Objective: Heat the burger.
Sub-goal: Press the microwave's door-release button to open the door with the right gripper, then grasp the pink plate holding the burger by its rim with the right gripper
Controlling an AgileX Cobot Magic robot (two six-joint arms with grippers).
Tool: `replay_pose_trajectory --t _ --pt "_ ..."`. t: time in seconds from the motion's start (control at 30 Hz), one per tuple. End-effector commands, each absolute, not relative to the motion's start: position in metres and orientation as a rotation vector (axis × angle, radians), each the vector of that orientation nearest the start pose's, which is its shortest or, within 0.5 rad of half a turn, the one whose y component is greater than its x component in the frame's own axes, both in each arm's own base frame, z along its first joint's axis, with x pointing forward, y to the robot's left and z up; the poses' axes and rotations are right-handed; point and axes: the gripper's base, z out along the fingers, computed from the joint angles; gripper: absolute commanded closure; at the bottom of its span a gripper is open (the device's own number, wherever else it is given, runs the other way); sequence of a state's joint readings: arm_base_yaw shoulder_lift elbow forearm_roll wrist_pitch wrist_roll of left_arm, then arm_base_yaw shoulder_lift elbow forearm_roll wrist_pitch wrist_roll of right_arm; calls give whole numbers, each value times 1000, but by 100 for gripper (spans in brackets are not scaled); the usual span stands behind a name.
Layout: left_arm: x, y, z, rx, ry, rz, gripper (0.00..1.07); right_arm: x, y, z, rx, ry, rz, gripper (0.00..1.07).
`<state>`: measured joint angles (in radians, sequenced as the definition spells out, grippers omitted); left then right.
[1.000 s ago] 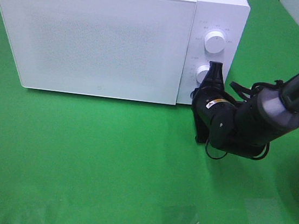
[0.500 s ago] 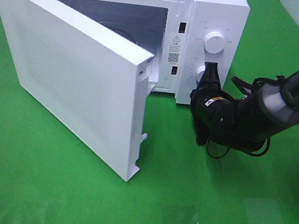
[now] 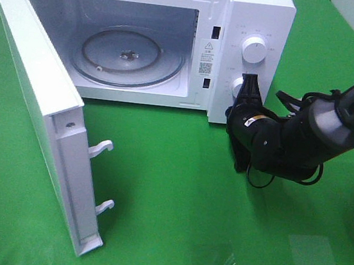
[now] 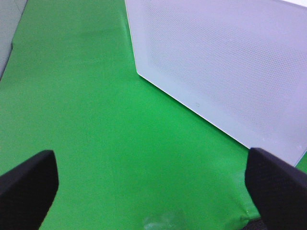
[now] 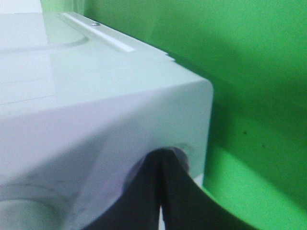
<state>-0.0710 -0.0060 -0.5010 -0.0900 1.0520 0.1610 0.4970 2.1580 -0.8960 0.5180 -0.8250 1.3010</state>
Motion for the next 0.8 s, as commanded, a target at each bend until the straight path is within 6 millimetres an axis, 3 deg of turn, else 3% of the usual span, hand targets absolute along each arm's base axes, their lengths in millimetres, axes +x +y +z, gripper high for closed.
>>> replay_pose_trajectory --t 0.03,0.3,0.8 --pt "-9 -7 279 233 1978 -58 9 369 141 123 1198 1359 1133 107" --pt "-9 -7 279 233 1978 -58 9 347 144 108 1232 1543 1190 107" --pt "-9 -7 279 233 1978 -58 9 303 136 108 1221 1824 1114 107"
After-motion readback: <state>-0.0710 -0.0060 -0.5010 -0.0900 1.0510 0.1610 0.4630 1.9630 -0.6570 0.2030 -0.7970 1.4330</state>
